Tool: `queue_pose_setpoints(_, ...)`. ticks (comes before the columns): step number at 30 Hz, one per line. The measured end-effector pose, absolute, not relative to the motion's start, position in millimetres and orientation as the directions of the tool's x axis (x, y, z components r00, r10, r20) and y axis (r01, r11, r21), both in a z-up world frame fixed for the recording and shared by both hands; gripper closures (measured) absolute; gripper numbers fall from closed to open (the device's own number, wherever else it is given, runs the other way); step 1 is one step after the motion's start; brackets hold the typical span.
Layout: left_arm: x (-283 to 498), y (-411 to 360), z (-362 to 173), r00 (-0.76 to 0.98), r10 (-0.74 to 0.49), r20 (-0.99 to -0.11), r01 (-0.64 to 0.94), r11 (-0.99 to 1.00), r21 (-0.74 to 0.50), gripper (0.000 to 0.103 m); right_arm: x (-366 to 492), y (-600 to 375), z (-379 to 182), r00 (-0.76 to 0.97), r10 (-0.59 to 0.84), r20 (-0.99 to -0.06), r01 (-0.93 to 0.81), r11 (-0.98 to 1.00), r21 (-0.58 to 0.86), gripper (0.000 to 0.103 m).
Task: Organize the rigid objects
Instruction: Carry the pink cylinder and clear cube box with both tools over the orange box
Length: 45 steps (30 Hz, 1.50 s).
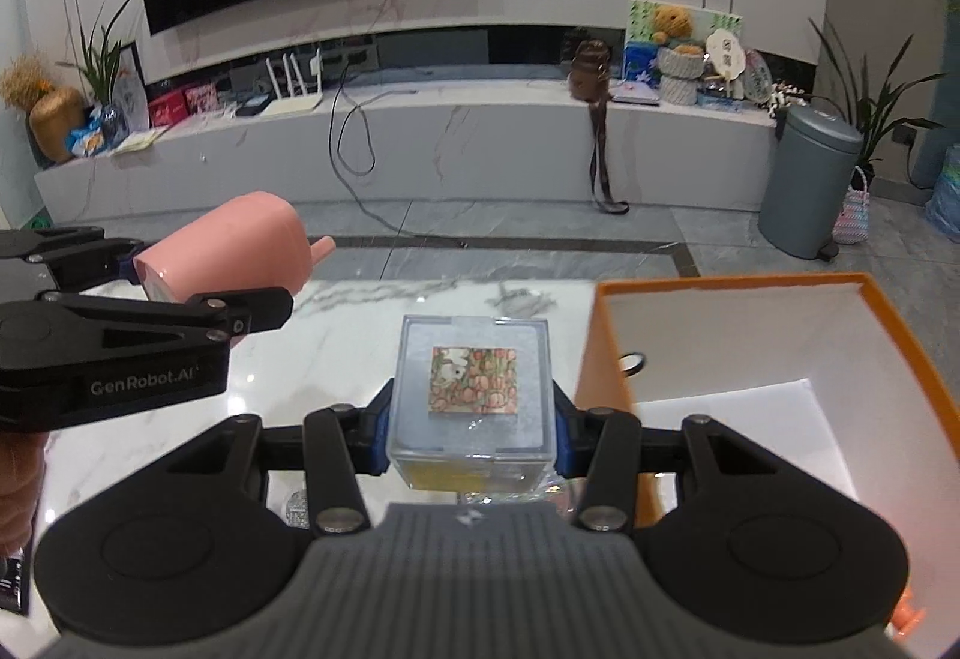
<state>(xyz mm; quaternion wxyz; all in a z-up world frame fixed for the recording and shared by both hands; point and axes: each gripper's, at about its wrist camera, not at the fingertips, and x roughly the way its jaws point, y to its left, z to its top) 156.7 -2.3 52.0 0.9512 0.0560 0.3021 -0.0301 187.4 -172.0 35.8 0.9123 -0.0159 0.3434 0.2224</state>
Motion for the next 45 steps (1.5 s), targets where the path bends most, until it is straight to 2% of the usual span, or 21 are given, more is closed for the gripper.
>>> queue_pose_setpoints(15, 154, -95, 72, 0.825, -0.137, -0.549, 0.205, 0.977, 0.065, 0.040, 180, -256, 64, 0.751, 0.309, -0.584, -0.277, 0.950, 0.146, 0.056)
queue_pose_setpoints(25, 161, -145, 76, 0.820, -0.144, -0.554, 0.255, 0.959, 0.128, 0.040, 185, -304, 63, 0.779, 0.227, -0.584, -0.189, 0.974, 0.126, 0.056)
queue_pose_setpoints(40, 189, -212, 41, 0.742, -0.125, -0.658, 0.355, 0.907, 0.228, 0.040, 207, -371, 36, 0.721, 0.149, -0.676, -0.060, 0.986, 0.153, 0.056)
queue_pose_setpoints(45, 205, -225, 27, 0.706, -0.070, -0.705, 0.319, 0.920, 0.227, 0.040, 213, -372, 23, 0.684, 0.152, -0.713, -0.058, 0.986, 0.154, 0.056)
